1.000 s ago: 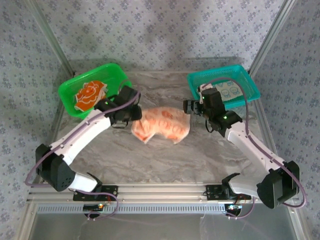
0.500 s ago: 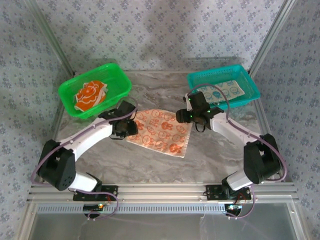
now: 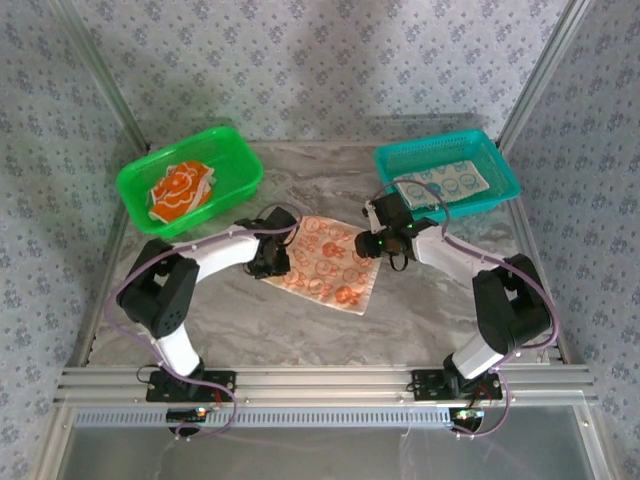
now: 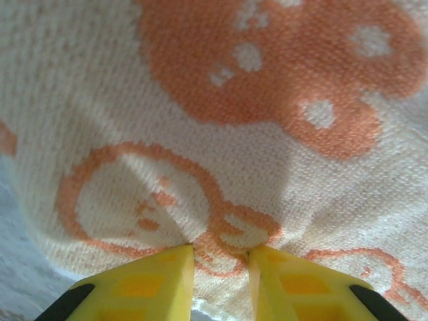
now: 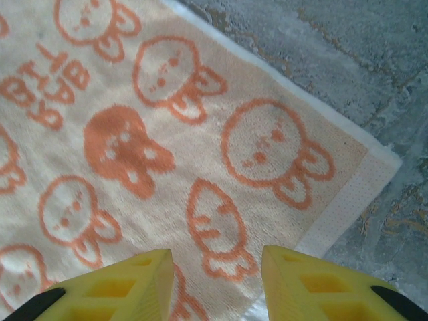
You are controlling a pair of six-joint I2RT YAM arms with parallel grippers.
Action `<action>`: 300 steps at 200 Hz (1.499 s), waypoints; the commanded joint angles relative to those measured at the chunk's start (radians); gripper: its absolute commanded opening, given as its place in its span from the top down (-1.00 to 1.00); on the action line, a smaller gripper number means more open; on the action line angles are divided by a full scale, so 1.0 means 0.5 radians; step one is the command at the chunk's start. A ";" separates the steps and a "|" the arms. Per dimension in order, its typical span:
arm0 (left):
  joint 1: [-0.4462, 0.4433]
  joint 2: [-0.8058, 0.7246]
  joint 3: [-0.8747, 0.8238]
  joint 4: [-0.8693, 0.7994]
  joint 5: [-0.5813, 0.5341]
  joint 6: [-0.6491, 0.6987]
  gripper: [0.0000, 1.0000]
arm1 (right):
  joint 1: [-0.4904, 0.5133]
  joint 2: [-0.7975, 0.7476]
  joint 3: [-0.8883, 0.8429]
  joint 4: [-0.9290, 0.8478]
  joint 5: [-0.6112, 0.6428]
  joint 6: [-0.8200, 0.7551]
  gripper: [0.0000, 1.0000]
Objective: Fold and stack the towels
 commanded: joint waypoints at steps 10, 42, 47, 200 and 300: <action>0.127 0.195 0.215 -0.112 -0.266 0.257 0.47 | 0.060 0.025 -0.029 -0.070 -0.018 -0.055 0.22; 0.241 0.322 0.410 -0.184 -0.440 0.473 0.41 | 0.152 -0.007 -0.045 -0.096 0.013 -0.056 0.20; 0.252 0.323 0.429 -0.181 -0.441 0.488 0.39 | 0.157 -0.013 -0.044 -0.103 0.015 -0.056 0.18; -0.237 -0.565 -0.111 -0.250 -0.249 -0.231 0.09 | -0.258 0.338 0.116 0.045 -0.007 -0.081 0.28; -0.314 -0.635 -0.193 -0.289 -0.273 -0.321 0.09 | -0.261 0.562 0.256 0.029 -0.120 -0.052 0.34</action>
